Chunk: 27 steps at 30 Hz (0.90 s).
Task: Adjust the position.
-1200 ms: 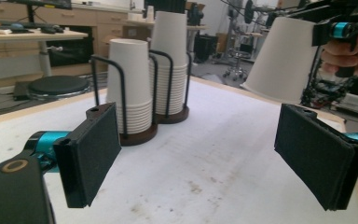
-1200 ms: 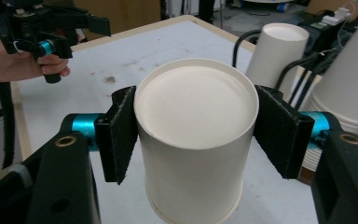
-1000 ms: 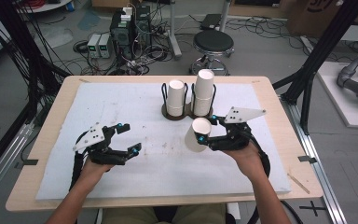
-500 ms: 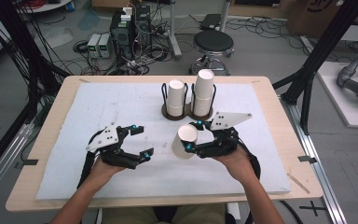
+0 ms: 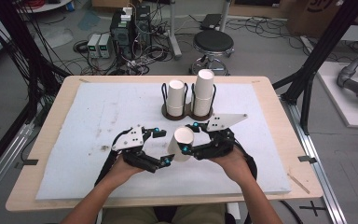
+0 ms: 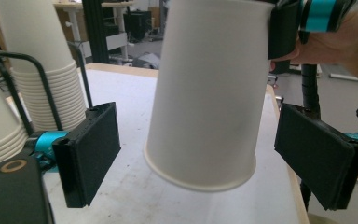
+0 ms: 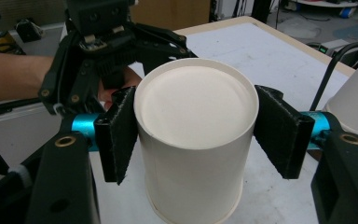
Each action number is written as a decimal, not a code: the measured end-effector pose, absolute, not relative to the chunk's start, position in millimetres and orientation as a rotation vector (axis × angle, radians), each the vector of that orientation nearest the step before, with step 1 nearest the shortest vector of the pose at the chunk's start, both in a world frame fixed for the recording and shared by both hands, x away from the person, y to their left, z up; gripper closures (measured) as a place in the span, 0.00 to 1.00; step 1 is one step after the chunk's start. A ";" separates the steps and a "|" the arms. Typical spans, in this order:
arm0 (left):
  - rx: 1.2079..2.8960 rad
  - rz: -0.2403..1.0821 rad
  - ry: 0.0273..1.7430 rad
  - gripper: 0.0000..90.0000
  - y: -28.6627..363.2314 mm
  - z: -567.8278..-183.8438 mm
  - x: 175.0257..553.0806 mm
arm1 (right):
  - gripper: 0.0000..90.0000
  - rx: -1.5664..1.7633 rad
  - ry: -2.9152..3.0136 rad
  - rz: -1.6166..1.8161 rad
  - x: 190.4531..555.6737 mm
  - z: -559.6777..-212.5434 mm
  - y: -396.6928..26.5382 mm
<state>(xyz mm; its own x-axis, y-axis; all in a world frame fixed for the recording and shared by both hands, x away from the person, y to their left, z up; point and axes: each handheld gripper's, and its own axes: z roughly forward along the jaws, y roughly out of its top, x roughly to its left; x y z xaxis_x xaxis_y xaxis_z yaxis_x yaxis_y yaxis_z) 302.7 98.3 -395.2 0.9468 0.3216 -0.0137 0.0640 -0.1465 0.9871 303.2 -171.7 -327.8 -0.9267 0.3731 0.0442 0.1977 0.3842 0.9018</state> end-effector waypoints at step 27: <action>1.767 0.231 0.246 0.30 82.2 -398.8 304.3 | 0.39 0.521 2.491 1.630 303.3 -328.7 -168.5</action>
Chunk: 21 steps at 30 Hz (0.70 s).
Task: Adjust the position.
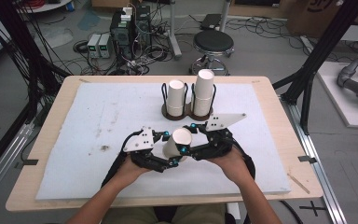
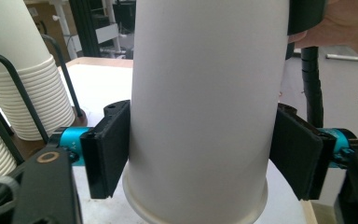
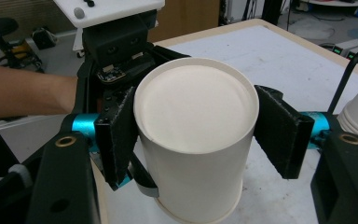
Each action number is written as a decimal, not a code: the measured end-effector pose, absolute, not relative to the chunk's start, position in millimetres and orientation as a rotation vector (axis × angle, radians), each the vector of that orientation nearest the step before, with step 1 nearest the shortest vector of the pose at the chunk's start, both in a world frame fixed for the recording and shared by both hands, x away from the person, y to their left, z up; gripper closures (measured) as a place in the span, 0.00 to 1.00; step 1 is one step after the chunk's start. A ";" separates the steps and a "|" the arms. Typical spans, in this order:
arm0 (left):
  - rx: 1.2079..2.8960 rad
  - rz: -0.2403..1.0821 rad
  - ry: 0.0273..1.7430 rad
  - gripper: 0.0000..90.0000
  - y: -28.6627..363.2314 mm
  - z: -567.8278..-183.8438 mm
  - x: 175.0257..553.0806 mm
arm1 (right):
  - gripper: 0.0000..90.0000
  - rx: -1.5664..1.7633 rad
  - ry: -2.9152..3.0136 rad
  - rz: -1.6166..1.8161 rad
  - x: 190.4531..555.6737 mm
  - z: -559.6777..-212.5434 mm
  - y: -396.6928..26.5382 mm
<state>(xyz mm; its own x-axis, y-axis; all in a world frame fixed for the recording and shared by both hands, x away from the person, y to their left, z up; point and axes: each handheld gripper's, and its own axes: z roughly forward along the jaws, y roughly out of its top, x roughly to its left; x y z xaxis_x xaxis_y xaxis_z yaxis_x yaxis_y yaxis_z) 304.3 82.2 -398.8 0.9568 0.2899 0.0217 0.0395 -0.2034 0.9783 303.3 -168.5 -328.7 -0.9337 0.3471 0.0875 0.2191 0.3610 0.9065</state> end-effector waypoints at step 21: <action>1.815 0.243 0.278 0.34 86.7 -394.1 305.9 | 0.23 0.551 2.440 1.637 301.1 -328.5 -167.1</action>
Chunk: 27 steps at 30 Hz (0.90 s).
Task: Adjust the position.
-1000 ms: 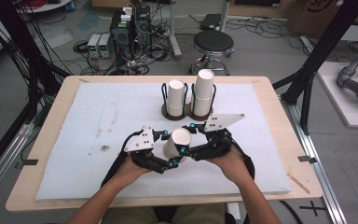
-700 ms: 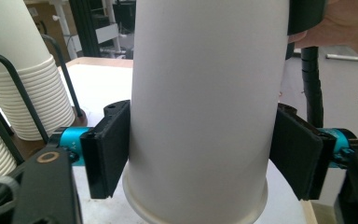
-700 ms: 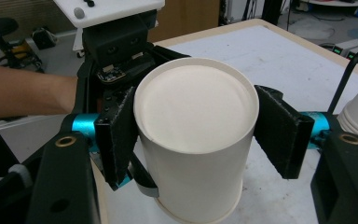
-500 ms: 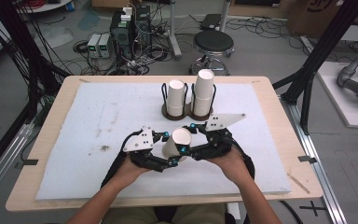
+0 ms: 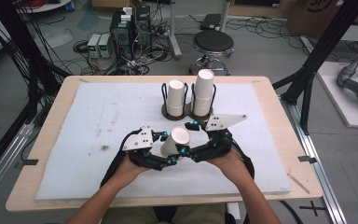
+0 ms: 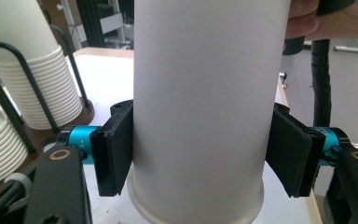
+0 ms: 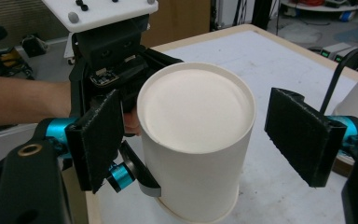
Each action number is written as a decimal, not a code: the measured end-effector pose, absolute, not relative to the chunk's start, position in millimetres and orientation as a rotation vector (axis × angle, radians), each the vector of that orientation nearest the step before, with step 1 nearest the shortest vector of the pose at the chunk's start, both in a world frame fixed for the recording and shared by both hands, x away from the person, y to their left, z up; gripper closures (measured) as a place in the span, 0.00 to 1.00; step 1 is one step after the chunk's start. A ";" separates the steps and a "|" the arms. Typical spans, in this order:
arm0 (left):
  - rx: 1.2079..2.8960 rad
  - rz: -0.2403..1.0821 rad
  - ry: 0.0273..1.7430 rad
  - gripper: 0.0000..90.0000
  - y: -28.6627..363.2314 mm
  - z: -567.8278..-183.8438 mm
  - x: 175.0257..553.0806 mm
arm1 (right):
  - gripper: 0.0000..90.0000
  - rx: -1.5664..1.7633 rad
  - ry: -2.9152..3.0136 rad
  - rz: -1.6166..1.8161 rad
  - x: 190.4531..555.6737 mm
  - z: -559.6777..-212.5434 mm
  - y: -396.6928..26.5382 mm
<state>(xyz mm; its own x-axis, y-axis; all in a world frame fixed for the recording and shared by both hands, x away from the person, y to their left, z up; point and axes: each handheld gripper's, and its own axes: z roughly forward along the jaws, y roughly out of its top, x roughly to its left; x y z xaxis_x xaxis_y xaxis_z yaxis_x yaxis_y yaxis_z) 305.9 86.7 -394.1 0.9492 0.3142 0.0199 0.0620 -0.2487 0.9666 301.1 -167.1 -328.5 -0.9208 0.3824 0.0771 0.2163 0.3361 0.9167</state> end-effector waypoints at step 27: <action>2.395 0.161 0.131 0.34 73.0 -333.7 326.0 | 0.20 0.310 2.596 1.398 313.3 -324.0 -168.8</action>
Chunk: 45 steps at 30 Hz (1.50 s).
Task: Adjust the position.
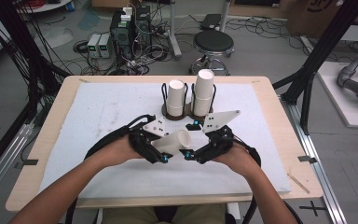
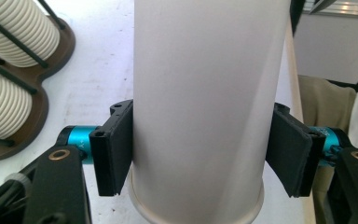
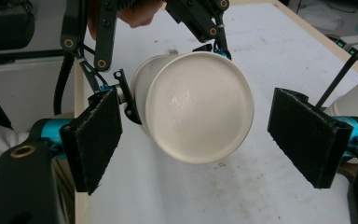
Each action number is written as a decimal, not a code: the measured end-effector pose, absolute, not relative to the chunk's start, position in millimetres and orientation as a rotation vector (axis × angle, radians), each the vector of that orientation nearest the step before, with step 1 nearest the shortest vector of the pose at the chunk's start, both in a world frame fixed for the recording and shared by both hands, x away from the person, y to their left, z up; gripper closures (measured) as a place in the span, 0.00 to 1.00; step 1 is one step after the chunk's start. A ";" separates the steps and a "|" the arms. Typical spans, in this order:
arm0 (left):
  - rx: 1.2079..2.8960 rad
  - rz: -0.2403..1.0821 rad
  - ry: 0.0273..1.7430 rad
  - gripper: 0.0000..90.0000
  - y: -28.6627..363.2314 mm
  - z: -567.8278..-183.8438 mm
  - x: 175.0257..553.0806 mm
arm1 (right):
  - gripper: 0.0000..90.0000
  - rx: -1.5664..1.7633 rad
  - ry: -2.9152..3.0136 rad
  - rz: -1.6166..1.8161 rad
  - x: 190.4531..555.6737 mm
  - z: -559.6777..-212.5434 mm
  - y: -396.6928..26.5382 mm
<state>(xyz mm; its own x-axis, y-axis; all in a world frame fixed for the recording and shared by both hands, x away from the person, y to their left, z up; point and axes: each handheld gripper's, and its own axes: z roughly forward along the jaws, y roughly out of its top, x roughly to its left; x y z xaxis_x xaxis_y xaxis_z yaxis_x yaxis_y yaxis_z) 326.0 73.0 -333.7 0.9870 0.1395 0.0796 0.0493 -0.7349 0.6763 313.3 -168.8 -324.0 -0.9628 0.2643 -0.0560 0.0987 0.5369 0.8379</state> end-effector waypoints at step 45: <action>1.949 0.122 0.123 0.18 110.6 -353.4 312.0 | 0.38 0.263 2.770 1.391 323.5 -344.6 -179.6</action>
